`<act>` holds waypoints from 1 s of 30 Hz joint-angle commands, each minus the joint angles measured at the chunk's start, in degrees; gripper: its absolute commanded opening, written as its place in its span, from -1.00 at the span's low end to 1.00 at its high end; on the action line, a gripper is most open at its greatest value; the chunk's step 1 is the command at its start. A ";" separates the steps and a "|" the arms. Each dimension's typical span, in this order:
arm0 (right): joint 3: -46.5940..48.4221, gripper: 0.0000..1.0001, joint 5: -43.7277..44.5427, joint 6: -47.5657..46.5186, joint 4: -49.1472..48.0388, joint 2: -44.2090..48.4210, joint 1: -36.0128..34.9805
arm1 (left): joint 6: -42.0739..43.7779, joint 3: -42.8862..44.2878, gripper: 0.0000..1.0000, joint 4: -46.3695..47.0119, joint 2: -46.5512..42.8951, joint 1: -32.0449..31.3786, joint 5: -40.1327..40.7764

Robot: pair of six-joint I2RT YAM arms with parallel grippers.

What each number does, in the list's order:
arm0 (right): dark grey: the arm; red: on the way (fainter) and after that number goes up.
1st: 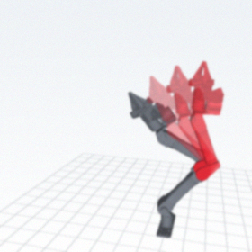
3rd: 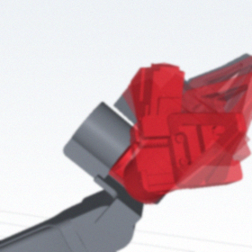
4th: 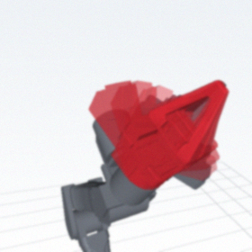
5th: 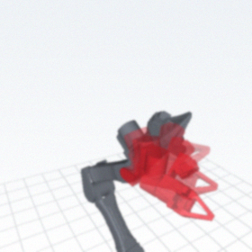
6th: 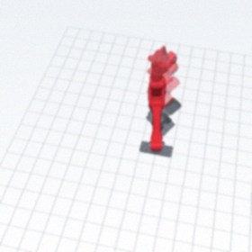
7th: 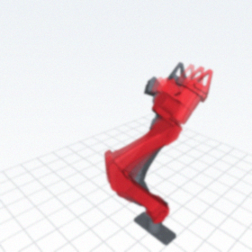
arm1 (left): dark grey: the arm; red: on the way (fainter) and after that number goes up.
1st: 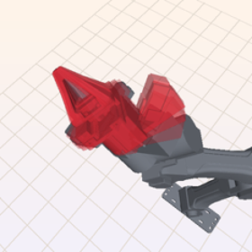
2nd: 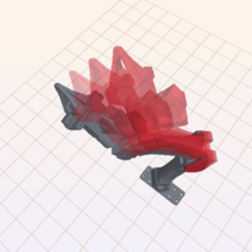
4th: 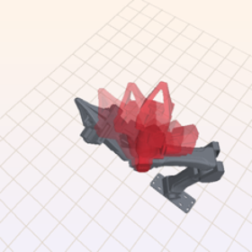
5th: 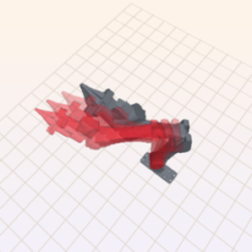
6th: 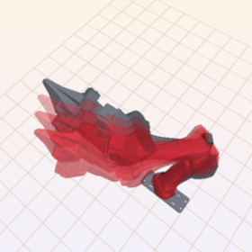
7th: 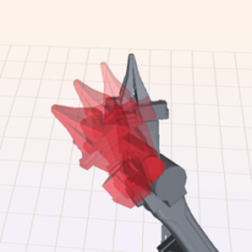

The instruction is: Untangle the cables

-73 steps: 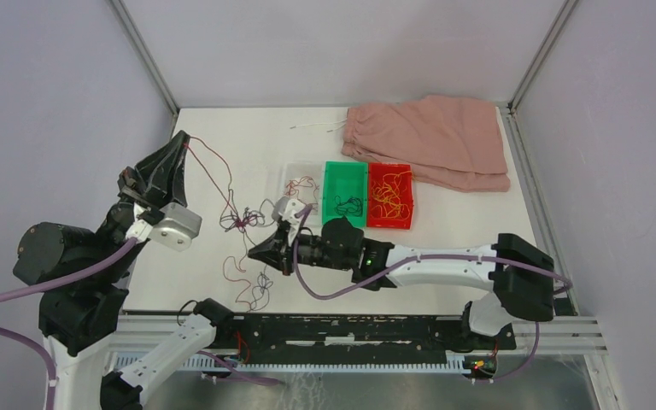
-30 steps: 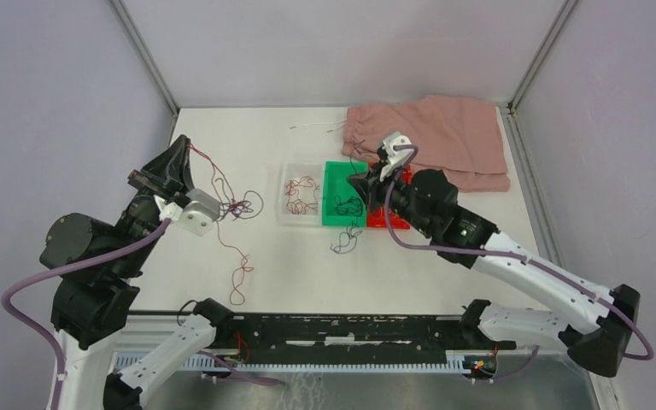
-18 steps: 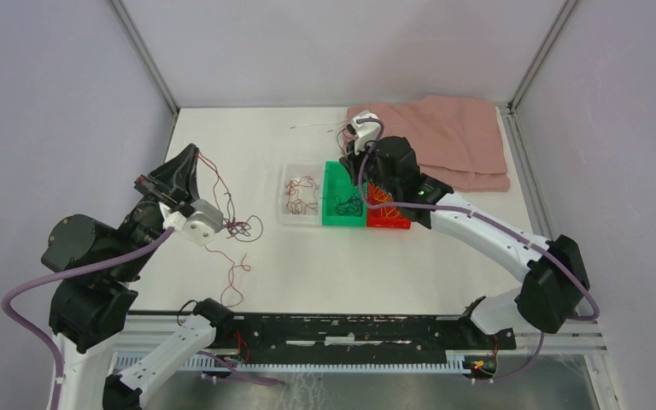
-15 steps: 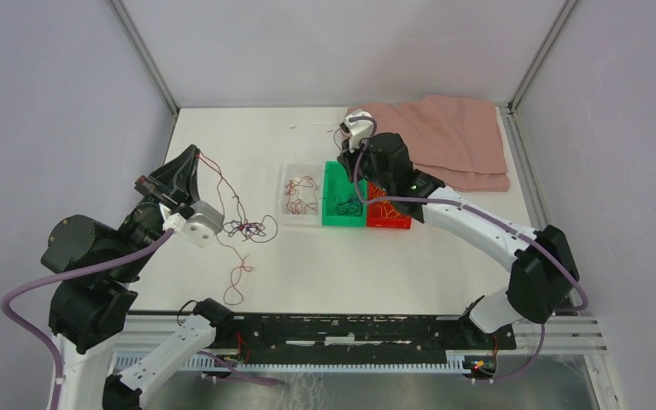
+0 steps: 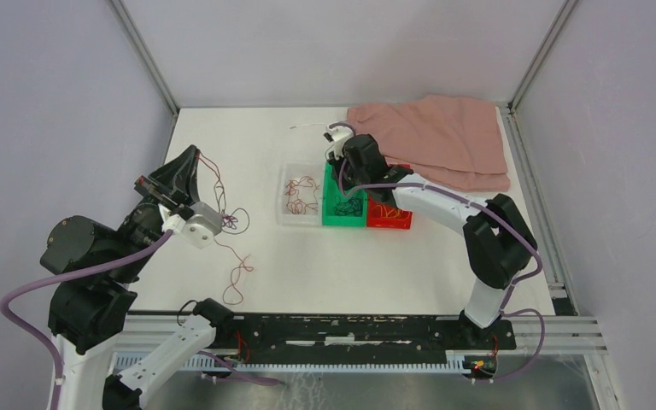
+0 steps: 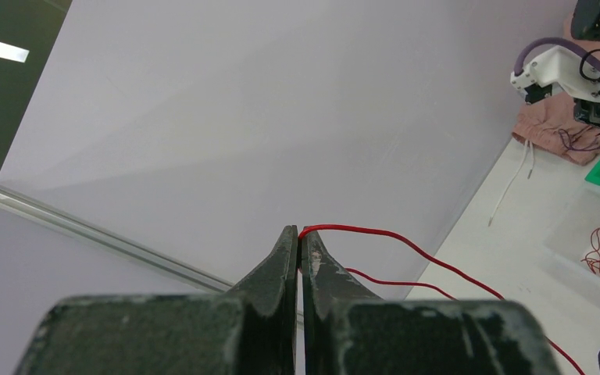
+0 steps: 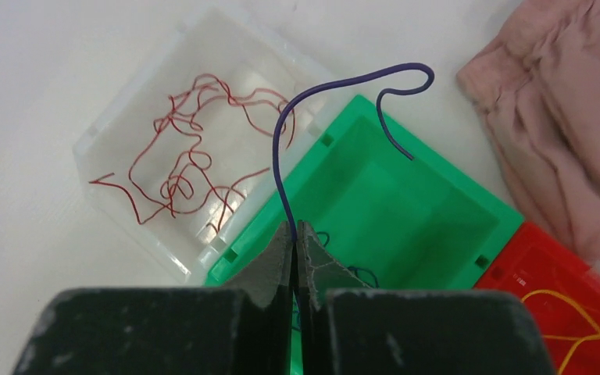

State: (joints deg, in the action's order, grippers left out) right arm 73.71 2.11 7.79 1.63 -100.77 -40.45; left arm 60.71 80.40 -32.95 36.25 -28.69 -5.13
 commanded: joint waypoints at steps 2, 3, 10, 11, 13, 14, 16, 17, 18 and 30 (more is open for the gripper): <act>0.88 -0.80 1.00 6.94 6.88 -2.96 0.17 | -2.08 0.33 -0.94 1.99 -0.09 0.20 -1.29; 0.60 -0.69 0.55 7.44 7.40 -3.29 0.15 | -2.05 0.27 -0.94 2.13 -0.10 0.18 -1.29; 4.09 0.35 0.75 7.46 11.38 0.73 0.19 | -1.83 0.65 -0.94 2.48 0.16 0.19 -1.56; 5.33 0.39 0.86 7.08 12.51 1.21 0.27 | -1.80 0.74 -0.94 2.47 0.16 0.13 -1.51; 7.99 0.42 0.72 6.48 14.48 1.96 0.34 | -1.82 0.81 -0.94 2.54 0.14 0.17 -1.46; 8.91 0.42 0.52 6.31 15.24 2.24 0.40 | -1.82 0.86 -0.94 2.62 0.14 0.16 -1.39; 10.28 0.41 -0.15 6.59 16.06 2.80 0.51 | -1.84 0.88 -0.94 2.64 0.21 0.18 -1.37; 10.67 0.41 -0.40 6.73 16.28 3.18 0.54 | -1.90 0.86 -0.94 2.61 0.09 0.21 -1.38; 10.93 0.41 -0.62 7.05 16.49 3.46 0.48 | -1.91 0.89 -0.94 2.56 0.08 0.16 -1.46; -3.22 1.00 -20.45 7.37 -6.02 23.33 -2.34 | -2.79 0.71 -0.94 2.54 0.08 0.16 -2.73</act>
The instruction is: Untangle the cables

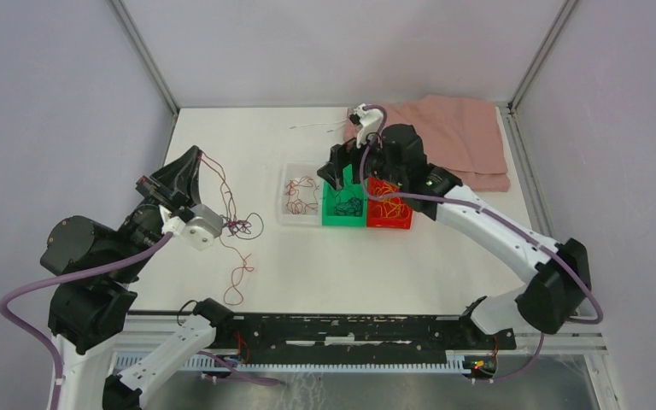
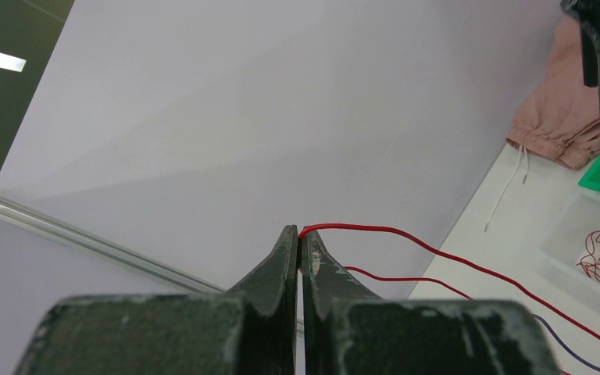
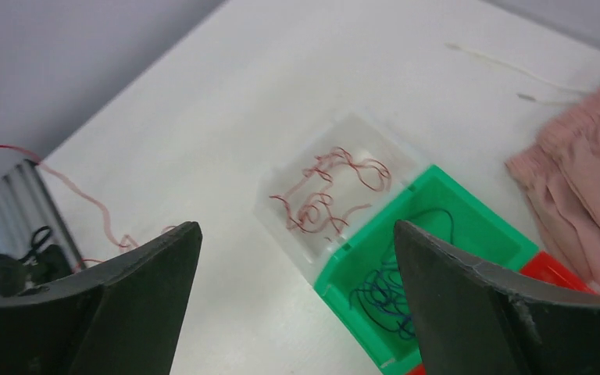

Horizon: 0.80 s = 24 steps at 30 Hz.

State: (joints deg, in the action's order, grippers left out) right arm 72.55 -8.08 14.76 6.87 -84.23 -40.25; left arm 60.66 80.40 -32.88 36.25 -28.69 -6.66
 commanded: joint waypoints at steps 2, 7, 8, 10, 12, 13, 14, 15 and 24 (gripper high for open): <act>-3.43 1.00 -11.10 -0.38 -12.04 9.24 -6.49 | -2.70 0.72 -0.94 2.52 0.05 0.13 -1.31; -4.79 0.90 -11.94 6.49 -13.15 9.10 -14.42 | -2.72 0.88 -0.94 2.47 0.20 0.19 -1.62; -5.24 0.88 -11.38 8.09 -13.81 8.81 -15.48 | -2.70 0.97 -0.94 2.47 0.30 0.13 -1.73; -5.65 0.82 -10.01 10.74 -14.89 7.68 -17.31 | -2.80 1.14 -0.94 2.51 0.30 0.13 -1.78; -4.65 0.70 -8.89 12.55 -14.10 5.82 -18.11 | -2.83 1.36 -0.94 2.48 0.37 0.19 -1.90; -4.07 0.65 -8.47 13.31 -13.86 4.40 -18.33 | -2.91 1.53 -0.94 2.47 0.46 0.21 -1.91; -3.52 0.63 -8.52 14.02 -14.00 3.35 -18.48 | -3.04 1.70 -0.94 2.47 0.53 0.21 -1.90; -3.18 0.61 -8.72 14.77 -14.72 2.35 -18.70 | -3.08 1.89 -0.94 2.44 0.52 0.20 -1.94; -0.23 0.64 -10.19 23.11 -22.94 -5.27 -21.40 | -2.79 2.39 -0.94 2.02 0.41 0.18 -1.60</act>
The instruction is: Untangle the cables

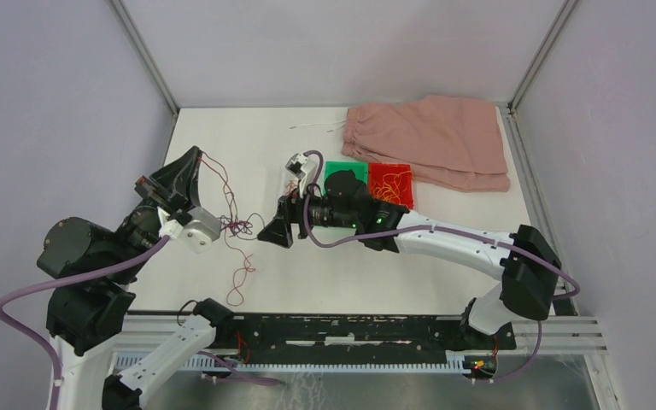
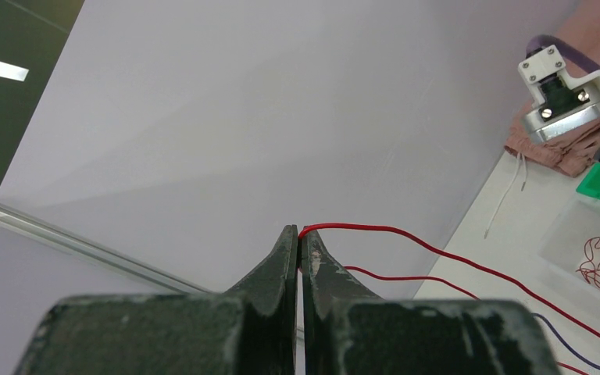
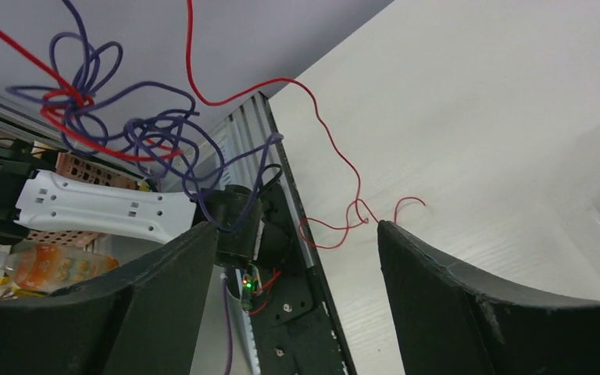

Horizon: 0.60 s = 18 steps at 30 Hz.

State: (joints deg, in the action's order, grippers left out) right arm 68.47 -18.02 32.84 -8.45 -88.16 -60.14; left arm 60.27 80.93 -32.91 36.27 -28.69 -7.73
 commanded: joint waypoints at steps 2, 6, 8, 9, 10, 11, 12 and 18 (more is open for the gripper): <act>3.57 0.66 -0.01 6.63 -9.50 -2.24 -1.73 | -2.40 1.80 -0.94 1.98 0.45 0.13 -0.52; 3.17 0.58 0.42 9.23 -12.03 -3.59 -2.17 | -2.18 1.70 -0.94 1.83 0.21 0.17 -0.40; 3.38 0.40 0.82 10.35 -12.24 -4.44 -2.19 | -2.08 1.61 -0.94 1.82 0.14 0.19 -0.49; 3.62 0.23 0.81 10.80 -12.51 -4.93 -2.18 | -2.15 1.53 -0.94 1.81 0.19 0.21 -0.52; 3.87 0.10 0.84 11.18 -12.63 -5.47 -2.21 | -2.13 1.52 -0.94 1.79 0.13 0.14 -0.50; 4.20 -0.03 0.99 11.40 -12.60 -5.86 -2.23 | -2.10 1.45 -0.94 1.84 0.08 0.20 -0.49; 4.52 -0.11 1.25 11.37 -12.38 -6.12 -2.22 | -2.07 1.47 -0.94 1.80 0.03 0.13 -0.46; 2.79 -0.57 4.60 9.63 -11.81 -4.28 -2.26 | -1.90 1.69 -0.94 1.66 -0.07 0.14 -0.33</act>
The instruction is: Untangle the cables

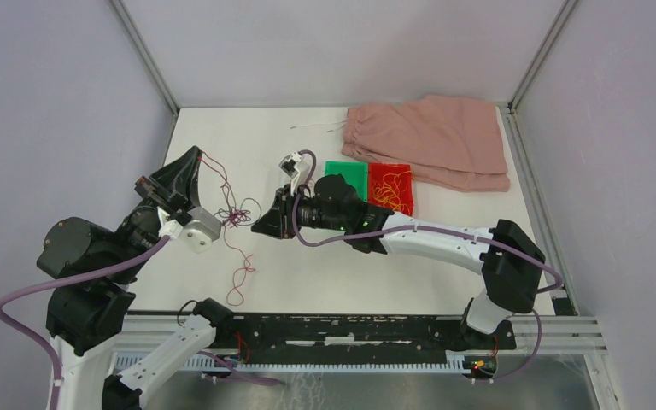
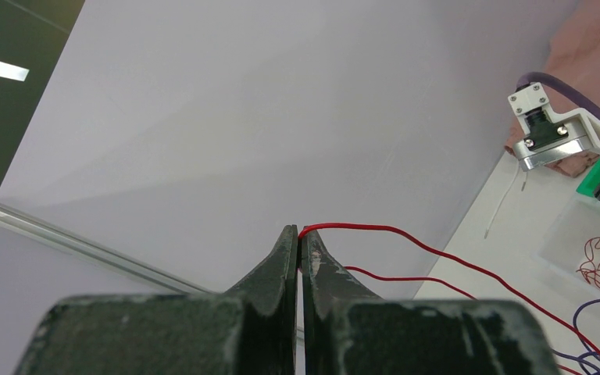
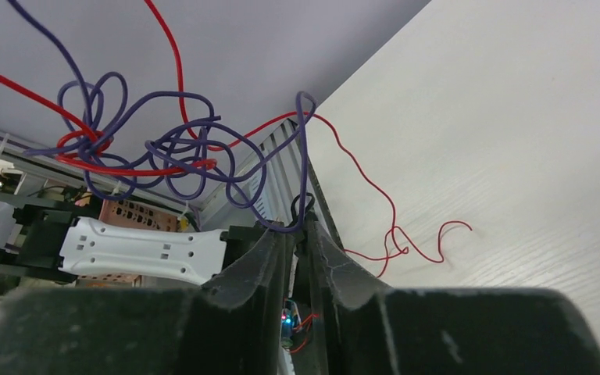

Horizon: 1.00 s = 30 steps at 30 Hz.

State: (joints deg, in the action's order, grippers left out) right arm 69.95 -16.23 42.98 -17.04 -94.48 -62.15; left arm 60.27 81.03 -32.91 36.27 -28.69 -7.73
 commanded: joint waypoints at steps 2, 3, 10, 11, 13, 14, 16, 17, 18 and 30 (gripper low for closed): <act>-0.33 -0.65 4.44 -1.57 -3.48 3.78 -0.23 | -1.86 1.54 -0.94 1.42 -0.14 0.09 -0.35; -0.99 -0.59 4.96 -1.84 -3.71 4.52 -0.14 | -1.78 1.50 -0.94 1.32 -0.16 0.17 -0.30; -4.07 0.23 4.86 2.15 -6.65 7.25 -0.02 | -1.46 1.14 -0.94 1.20 -0.17 0.17 -0.72; -4.35 0.23 4.99 3.03 -7.60 7.28 -0.09 | -1.47 1.22 -0.94 1.22 -0.21 0.16 -0.79; -4.27 0.20 4.65 4.25 -8.33 6.86 -0.01 | -1.49 1.31 -0.94 1.25 -0.12 0.19 -0.82; -3.92 0.18 4.44 4.77 -8.29 6.48 -0.02 | -1.50 1.36 -0.94 1.20 -0.15 0.14 -0.83; -3.00 0.11 3.82 5.43 -7.92 5.57 -0.06 | -1.51 1.64 -0.94 1.22 -0.04 0.16 -0.78; -2.46 0.06 3.42 5.85 -7.85 5.12 -0.05 | -1.54 1.79 -0.94 1.20 0.01 0.14 -0.77; -1.79 0.02 2.72 6.27 -7.91 4.57 -0.07 | -1.48 1.84 -0.93 1.18 0.01 0.20 -0.71; -0.25 -0.50 -0.12 8.44 -8.63 1.73 -0.09 | -1.37 2.20 -0.93 1.20 -0.17 0.21 -0.43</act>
State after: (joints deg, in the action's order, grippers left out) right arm 66.65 -15.53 50.72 -22.11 -92.97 -62.13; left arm 60.27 81.62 -32.95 36.25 -28.69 -7.75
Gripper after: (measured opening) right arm 0.384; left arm 0.059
